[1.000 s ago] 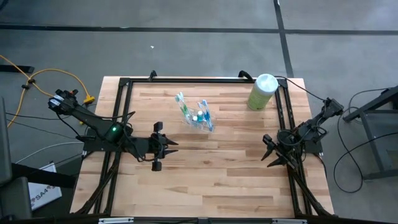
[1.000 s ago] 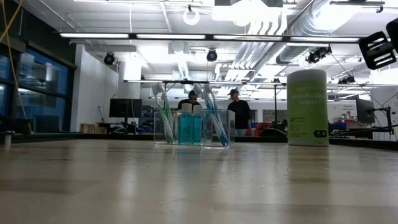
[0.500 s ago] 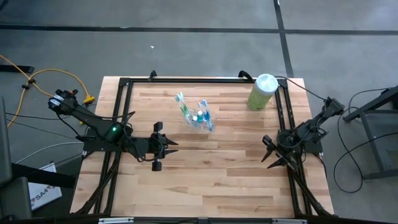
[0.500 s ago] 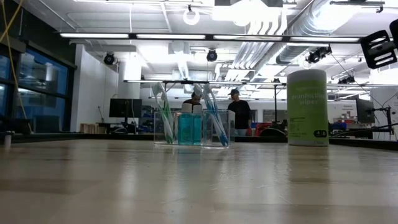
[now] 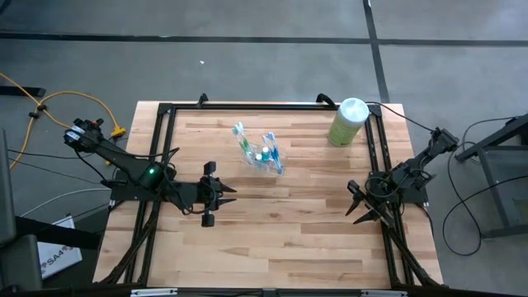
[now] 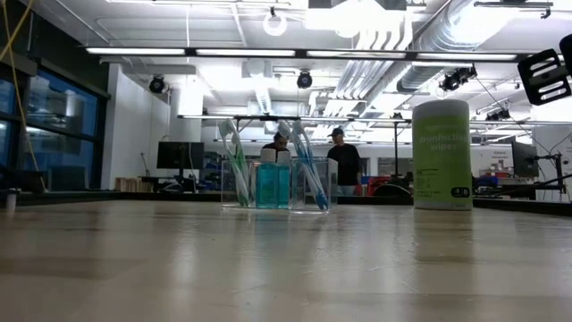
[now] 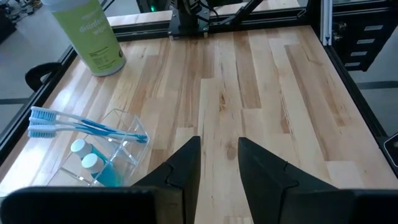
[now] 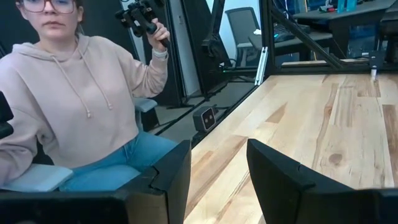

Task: Pick & Place toothbrushing station
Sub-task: Return to Home Position

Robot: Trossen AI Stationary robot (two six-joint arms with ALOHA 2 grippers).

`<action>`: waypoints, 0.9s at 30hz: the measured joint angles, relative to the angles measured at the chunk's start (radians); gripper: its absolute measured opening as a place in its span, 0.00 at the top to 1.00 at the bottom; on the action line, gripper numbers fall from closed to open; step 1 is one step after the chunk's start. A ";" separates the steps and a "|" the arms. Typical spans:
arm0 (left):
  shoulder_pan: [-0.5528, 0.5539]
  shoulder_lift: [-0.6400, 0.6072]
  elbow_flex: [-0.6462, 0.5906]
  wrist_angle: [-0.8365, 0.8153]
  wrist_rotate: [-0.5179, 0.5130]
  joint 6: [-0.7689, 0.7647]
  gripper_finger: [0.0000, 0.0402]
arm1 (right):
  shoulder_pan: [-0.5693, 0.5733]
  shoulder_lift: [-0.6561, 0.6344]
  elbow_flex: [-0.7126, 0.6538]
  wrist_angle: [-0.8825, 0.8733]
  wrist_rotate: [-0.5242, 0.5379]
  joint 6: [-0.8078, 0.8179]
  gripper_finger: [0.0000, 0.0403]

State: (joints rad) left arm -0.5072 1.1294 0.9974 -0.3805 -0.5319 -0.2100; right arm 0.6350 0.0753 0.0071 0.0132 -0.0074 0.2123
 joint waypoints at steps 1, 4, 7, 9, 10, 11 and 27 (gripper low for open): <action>0.000 0.000 0.000 0.000 0.000 0.000 0.75 | 0.000 0.000 0.000 0.000 0.000 0.000 0.63; 0.000 0.000 0.000 0.000 0.000 0.000 0.75 | 0.000 0.000 0.000 0.000 0.000 0.000 0.63; 0.000 0.000 0.000 0.000 0.000 0.000 0.75 | 0.000 0.000 0.000 0.000 0.000 0.000 0.63; 0.000 0.000 0.000 0.000 0.000 0.000 0.75 | 0.000 0.000 -0.001 0.000 0.000 0.000 0.63; 0.000 0.000 0.000 0.000 0.000 0.000 0.75 | 0.000 0.000 -0.001 0.000 0.000 0.000 0.63; 0.000 0.000 0.000 0.000 0.000 0.000 0.75 | 0.000 0.000 -0.001 0.000 0.000 0.000 0.63; -0.023 -0.012 -0.011 -0.079 0.092 0.083 0.75 | 0.000 0.000 -0.002 0.000 0.000 0.000 0.63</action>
State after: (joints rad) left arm -0.5301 1.1170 0.9860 -0.4592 -0.4399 -0.1271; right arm 0.6350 0.0757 0.0055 0.0128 -0.0071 0.2124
